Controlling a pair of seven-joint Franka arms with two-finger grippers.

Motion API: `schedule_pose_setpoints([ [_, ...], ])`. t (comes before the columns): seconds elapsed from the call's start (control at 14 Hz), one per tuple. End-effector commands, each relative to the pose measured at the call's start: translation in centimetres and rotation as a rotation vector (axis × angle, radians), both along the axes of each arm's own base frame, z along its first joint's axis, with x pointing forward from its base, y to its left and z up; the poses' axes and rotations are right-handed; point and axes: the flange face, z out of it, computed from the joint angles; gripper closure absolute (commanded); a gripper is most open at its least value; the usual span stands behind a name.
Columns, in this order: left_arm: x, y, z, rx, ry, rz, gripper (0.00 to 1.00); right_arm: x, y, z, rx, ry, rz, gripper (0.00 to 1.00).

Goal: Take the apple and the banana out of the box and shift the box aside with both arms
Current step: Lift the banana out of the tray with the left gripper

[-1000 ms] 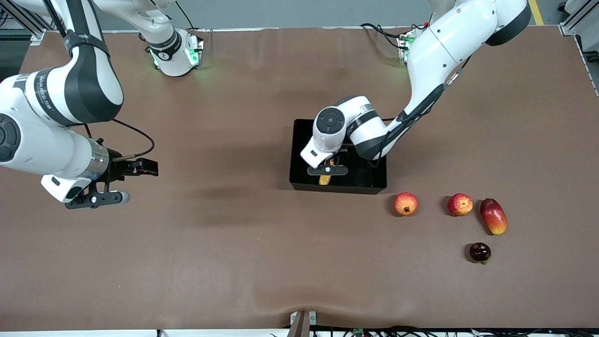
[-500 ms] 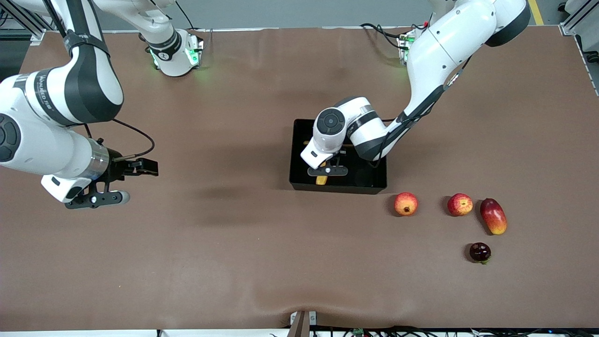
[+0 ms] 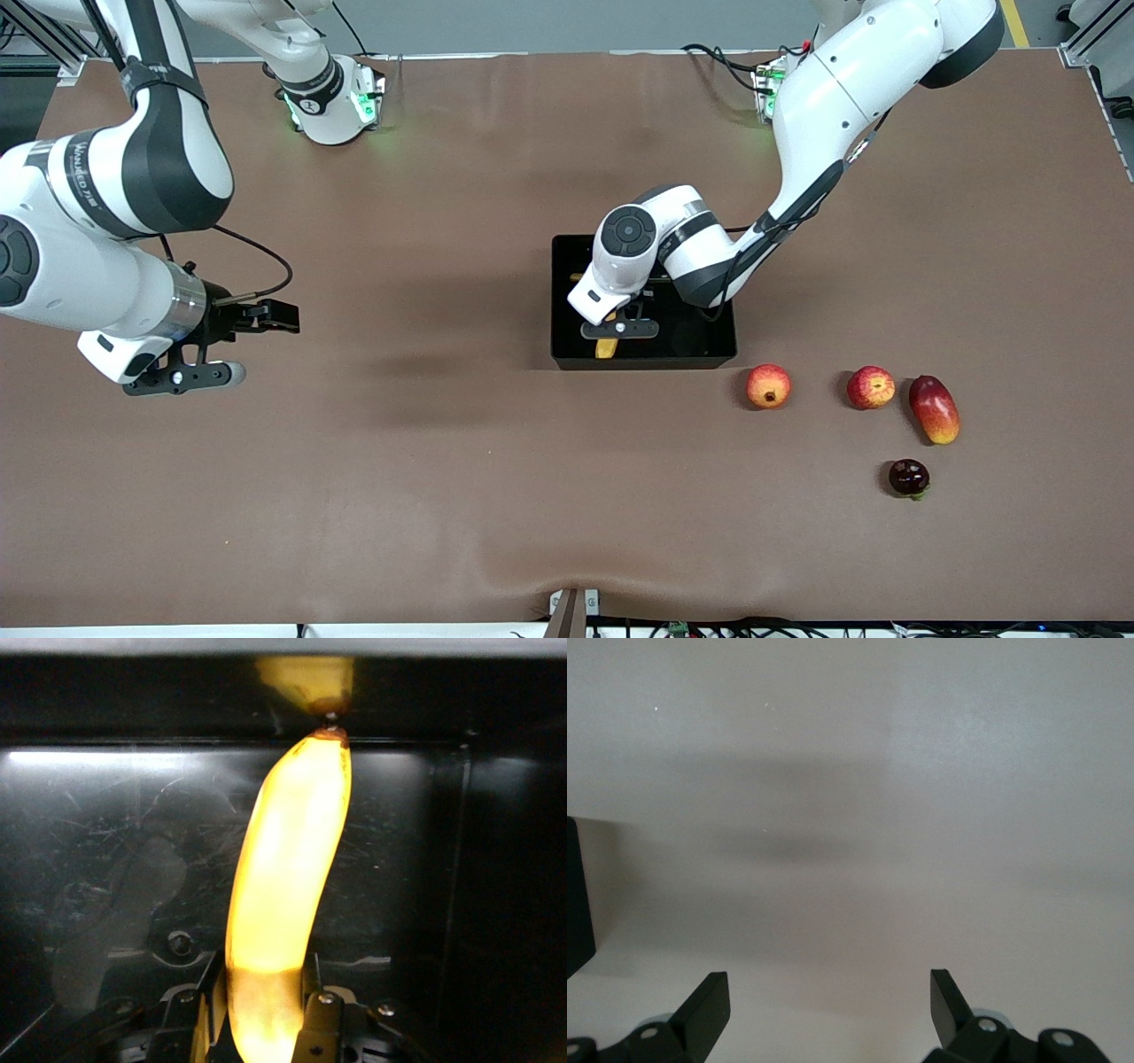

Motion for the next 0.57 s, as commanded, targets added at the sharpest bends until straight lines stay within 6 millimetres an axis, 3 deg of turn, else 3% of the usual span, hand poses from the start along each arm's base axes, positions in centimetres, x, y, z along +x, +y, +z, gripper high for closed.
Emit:
schedule_pose_setpoints([
  [0.0,0.7,-0.3,2.8,0.006,-0.062,0.011,1.00,-0.1,-0.1,0.4,0.007,0.006,-0.010,0.00],
  [0.5,0.4,0.8,9.6,0.090,-0.092,0.010,1.00,-0.4,-0.5,0.0,0.002,0.032,-0.019,0.00],
])
